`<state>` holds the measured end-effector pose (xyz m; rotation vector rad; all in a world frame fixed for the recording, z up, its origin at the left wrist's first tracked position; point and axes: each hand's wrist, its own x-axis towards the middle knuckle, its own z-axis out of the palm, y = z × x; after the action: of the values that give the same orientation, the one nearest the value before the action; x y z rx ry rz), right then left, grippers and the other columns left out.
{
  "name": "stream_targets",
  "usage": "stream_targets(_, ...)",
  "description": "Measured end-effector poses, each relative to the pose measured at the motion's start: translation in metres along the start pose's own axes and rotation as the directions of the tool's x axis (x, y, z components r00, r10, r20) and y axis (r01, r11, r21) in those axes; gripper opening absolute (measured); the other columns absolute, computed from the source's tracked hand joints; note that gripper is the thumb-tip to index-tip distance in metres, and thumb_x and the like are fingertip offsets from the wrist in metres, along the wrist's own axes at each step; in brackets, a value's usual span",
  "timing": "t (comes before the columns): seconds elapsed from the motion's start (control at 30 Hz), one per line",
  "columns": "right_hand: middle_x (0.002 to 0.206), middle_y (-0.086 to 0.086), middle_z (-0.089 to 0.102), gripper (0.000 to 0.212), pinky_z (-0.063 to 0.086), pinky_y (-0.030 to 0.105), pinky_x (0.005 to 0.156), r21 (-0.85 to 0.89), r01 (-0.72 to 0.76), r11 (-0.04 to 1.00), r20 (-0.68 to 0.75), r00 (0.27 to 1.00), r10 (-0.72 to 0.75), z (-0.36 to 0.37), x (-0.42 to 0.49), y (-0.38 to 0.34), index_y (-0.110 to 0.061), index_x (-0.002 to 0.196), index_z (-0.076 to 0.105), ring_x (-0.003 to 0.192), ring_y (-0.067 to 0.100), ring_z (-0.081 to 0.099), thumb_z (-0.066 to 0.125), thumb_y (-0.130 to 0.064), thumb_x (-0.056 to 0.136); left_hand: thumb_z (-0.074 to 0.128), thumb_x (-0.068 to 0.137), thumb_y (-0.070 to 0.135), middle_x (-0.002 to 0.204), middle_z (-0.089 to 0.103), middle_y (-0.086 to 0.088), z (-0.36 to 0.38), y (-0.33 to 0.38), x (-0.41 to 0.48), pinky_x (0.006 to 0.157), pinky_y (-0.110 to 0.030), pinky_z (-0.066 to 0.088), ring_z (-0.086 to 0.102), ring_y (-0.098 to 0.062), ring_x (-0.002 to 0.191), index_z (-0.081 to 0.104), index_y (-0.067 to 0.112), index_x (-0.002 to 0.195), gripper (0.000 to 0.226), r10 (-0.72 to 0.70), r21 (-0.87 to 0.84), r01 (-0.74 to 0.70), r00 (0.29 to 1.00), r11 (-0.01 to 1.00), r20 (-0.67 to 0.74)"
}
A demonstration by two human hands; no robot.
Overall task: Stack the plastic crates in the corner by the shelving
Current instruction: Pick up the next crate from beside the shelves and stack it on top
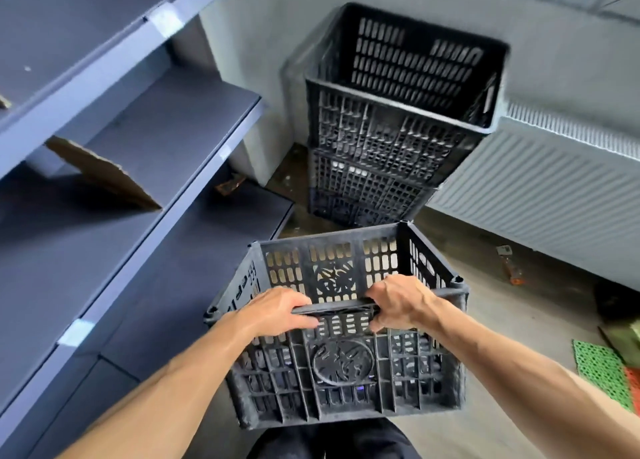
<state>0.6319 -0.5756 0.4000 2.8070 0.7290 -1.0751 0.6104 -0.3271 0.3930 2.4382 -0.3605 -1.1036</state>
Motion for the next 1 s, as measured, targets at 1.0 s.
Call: stream_targets(1.0, 0.083, -0.003, 0.073, 0.026, 0.056, 0.033, 0.069, 0.121, -0.334, 0.935, -0.678, 0.660, 0.323, -0.155, -0.179, -0.029, -0.024, 0.093, 0.065, 0.077, 0.021, 0.070, 0.070, -0.048, 0.083, 0.065, 0.088, 0.044, 0.061, 0.058, 0.004, -0.190, 0.128, -0.097, 0.070, -0.038, 0.051, 0.064, -0.022, 0.070, 0.052, 0.023, 0.109, 0.032, 0.612, 0.737, -0.219, 0.725, 0.640, -0.316)
